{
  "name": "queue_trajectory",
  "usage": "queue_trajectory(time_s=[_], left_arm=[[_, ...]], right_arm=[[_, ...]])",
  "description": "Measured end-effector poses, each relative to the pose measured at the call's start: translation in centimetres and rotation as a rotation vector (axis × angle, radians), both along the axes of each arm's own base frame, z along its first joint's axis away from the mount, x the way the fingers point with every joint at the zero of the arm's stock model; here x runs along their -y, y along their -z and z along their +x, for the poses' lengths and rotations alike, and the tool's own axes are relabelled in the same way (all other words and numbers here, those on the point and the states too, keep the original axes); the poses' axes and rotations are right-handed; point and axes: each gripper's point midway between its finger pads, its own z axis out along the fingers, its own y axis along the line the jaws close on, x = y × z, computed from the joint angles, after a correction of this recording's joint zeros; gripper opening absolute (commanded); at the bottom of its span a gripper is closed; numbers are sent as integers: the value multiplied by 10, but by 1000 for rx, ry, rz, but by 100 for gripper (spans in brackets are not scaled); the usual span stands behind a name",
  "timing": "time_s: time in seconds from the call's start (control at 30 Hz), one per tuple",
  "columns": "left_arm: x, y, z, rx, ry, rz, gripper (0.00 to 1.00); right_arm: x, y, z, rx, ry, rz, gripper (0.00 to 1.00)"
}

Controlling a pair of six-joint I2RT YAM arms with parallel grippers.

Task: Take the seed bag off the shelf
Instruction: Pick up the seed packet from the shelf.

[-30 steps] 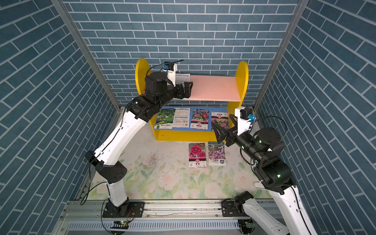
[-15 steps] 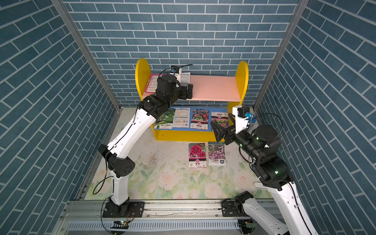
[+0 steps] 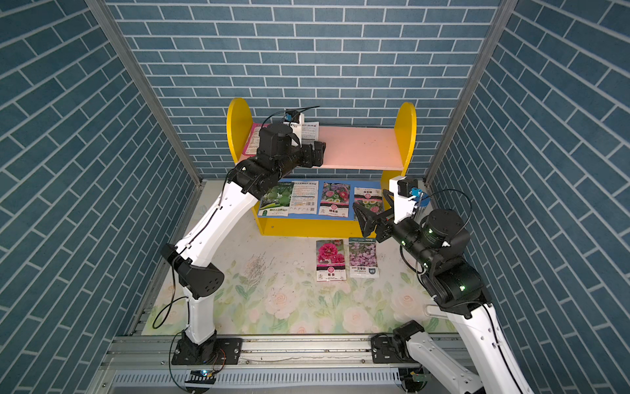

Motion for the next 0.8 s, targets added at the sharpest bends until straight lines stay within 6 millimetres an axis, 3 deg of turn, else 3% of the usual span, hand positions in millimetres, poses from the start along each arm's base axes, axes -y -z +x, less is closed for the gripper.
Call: queue_trajectory(time_s=[0.37,0.8], left_arm=[[9,-1,-26,-60,61,-29,97],[-32,-15,-4,59,-177,84,95]], right_arm=[[1,-2,-2,7,-1,4,96],[2,-3,-3,9,0,5,96]])
